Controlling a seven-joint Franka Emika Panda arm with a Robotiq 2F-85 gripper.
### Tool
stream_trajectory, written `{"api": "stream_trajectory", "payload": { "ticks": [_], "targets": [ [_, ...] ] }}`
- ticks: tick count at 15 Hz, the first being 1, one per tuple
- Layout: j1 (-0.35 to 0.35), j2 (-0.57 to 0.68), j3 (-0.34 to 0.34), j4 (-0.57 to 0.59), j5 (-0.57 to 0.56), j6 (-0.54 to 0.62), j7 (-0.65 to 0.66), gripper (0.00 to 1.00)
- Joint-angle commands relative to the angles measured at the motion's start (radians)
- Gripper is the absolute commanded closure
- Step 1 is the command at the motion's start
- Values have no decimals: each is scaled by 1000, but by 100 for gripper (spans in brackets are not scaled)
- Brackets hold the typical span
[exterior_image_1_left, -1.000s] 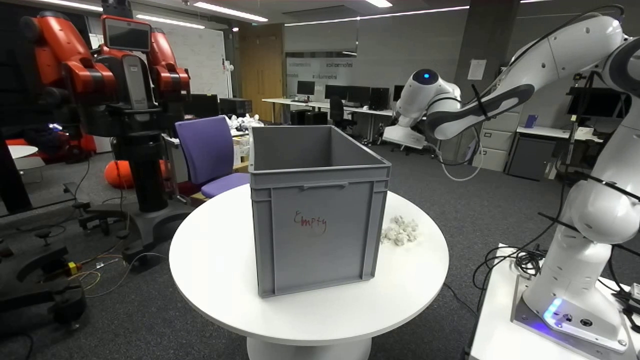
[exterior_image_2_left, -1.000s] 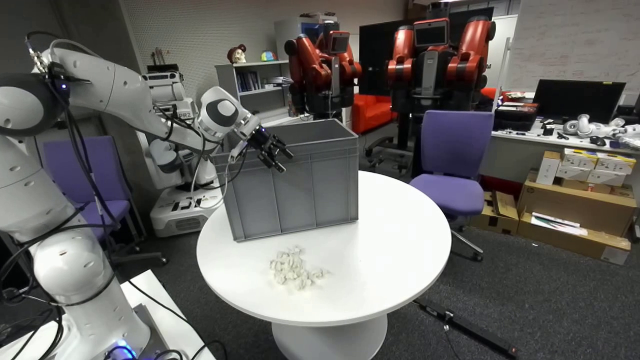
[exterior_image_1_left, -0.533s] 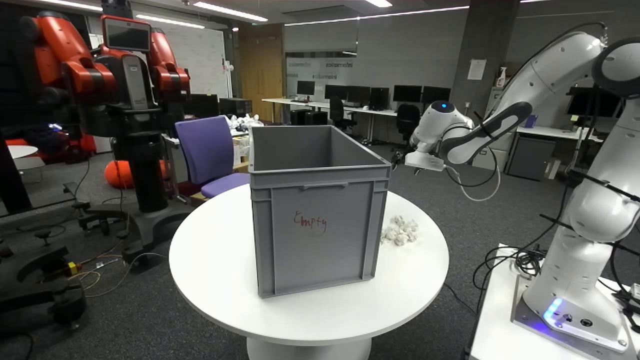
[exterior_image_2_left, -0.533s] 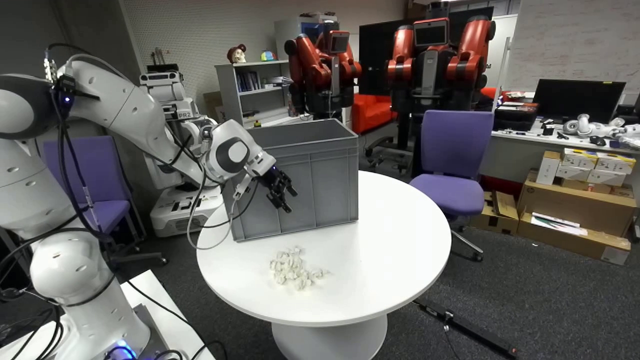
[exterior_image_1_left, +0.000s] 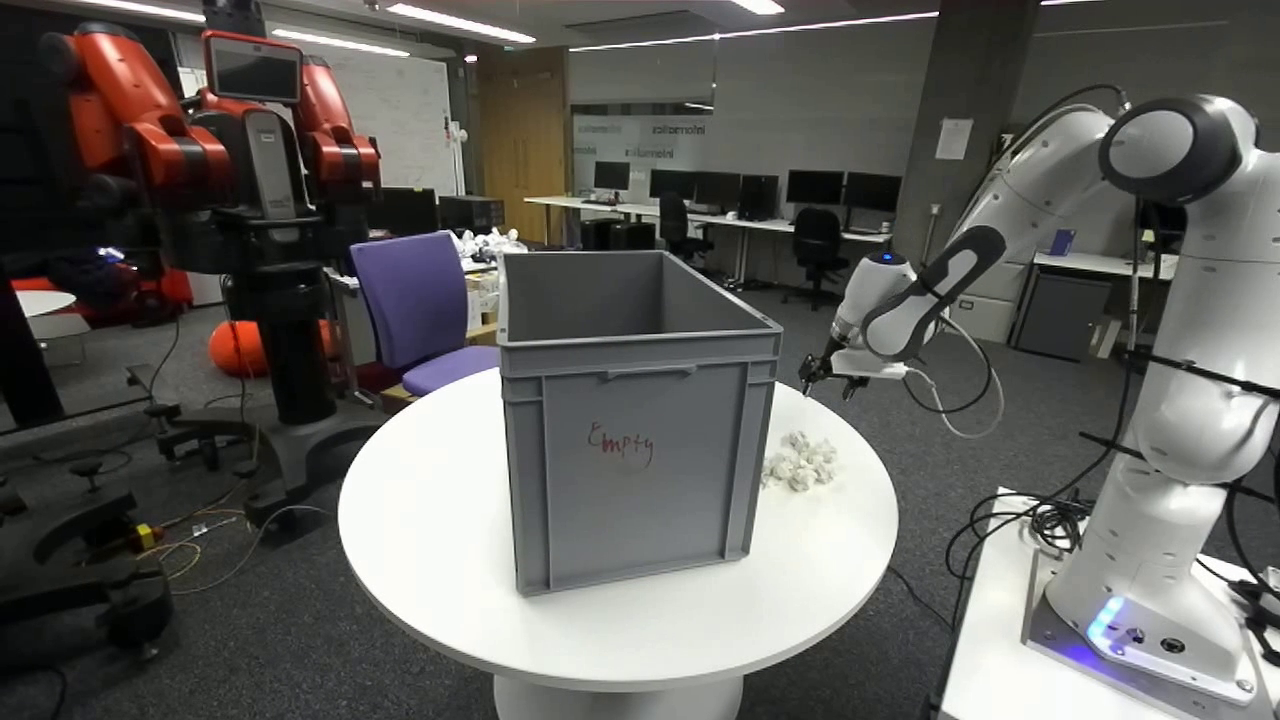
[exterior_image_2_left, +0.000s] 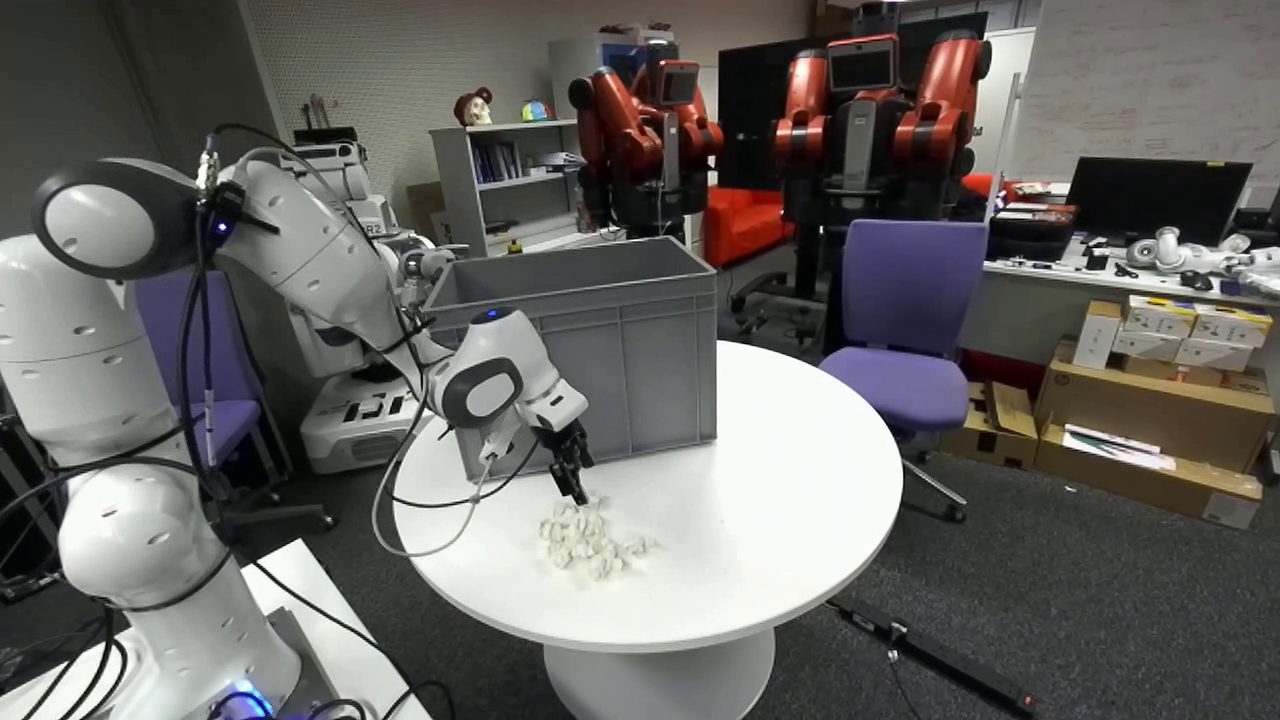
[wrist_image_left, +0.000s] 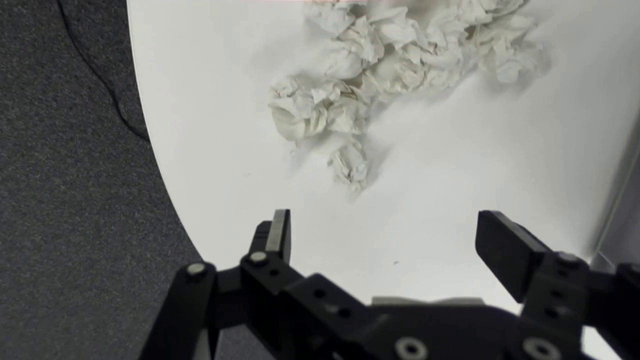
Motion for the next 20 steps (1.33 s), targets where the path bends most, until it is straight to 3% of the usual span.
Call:
{"api": "stream_trajectory", "payload": {
  "ticks": [1, 4, 7, 12, 20],
  "targets": [
    [-43, 58, 34, 11, 269, 28, -272, 0],
    [-65, 114, 41, 54, 448, -5, -421, 0],
    [-81, 203, 33, 108, 501, -11, -470, 0],
    [-68, 347, 30, 192, 505, 16, -441, 0],
    [-36, 451, 27, 256, 489, 3, -435, 0]
  ]
}}
